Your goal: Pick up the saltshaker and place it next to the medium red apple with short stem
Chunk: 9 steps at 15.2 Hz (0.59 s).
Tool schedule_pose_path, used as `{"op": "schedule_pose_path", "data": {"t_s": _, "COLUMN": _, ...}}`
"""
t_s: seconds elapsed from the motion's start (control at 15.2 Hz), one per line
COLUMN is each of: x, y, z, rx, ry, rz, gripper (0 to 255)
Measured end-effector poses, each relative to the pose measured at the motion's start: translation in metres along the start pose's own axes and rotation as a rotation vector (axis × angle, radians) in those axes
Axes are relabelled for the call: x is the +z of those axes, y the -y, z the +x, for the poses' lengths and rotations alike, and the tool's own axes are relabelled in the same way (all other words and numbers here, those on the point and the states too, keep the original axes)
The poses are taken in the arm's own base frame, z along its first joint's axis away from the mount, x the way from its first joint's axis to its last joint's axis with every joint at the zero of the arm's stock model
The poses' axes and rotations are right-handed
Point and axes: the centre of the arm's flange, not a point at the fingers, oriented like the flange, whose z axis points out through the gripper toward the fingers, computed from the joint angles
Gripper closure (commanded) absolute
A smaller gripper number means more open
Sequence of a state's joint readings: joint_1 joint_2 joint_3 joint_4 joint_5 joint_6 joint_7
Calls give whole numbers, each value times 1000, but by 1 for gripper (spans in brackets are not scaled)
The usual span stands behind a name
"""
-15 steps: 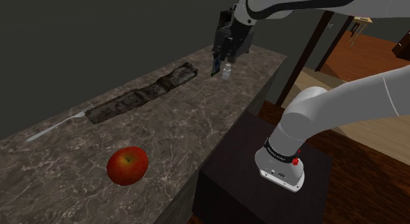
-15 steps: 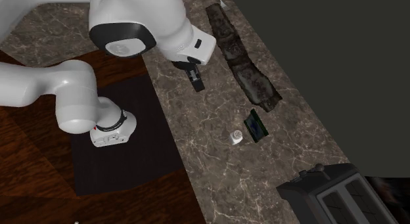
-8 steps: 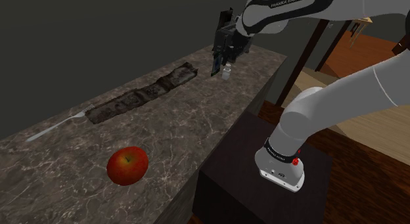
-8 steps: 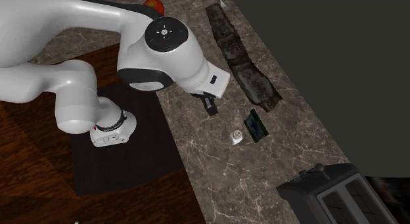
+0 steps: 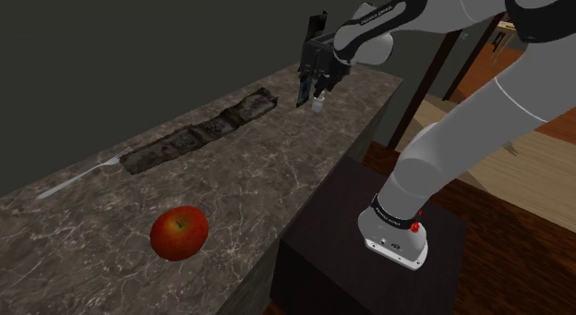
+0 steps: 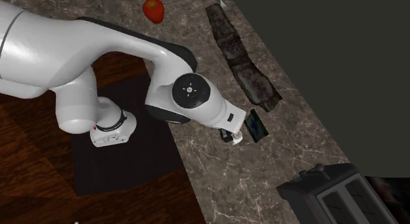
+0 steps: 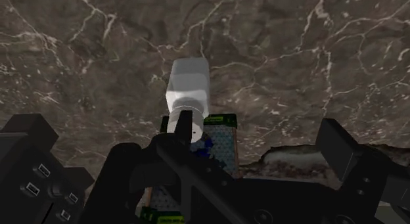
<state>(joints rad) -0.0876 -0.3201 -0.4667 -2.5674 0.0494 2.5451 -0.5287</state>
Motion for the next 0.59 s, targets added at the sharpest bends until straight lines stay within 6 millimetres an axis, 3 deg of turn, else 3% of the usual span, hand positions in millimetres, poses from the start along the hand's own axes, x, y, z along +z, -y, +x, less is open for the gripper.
{"op": "schedule_pose_path", "data": {"t_s": 0.33, "x": 39, "y": -45, "z": -9, "rx": 17, "ry": -30, "rz": -5, "gripper": 0}}
{"op": "schedule_pose_path", "data": {"t_s": 0.59, "x": 61, "y": -51, "z": -6, "rx": 18, "ry": -34, "rz": -9, "gripper": 0}}
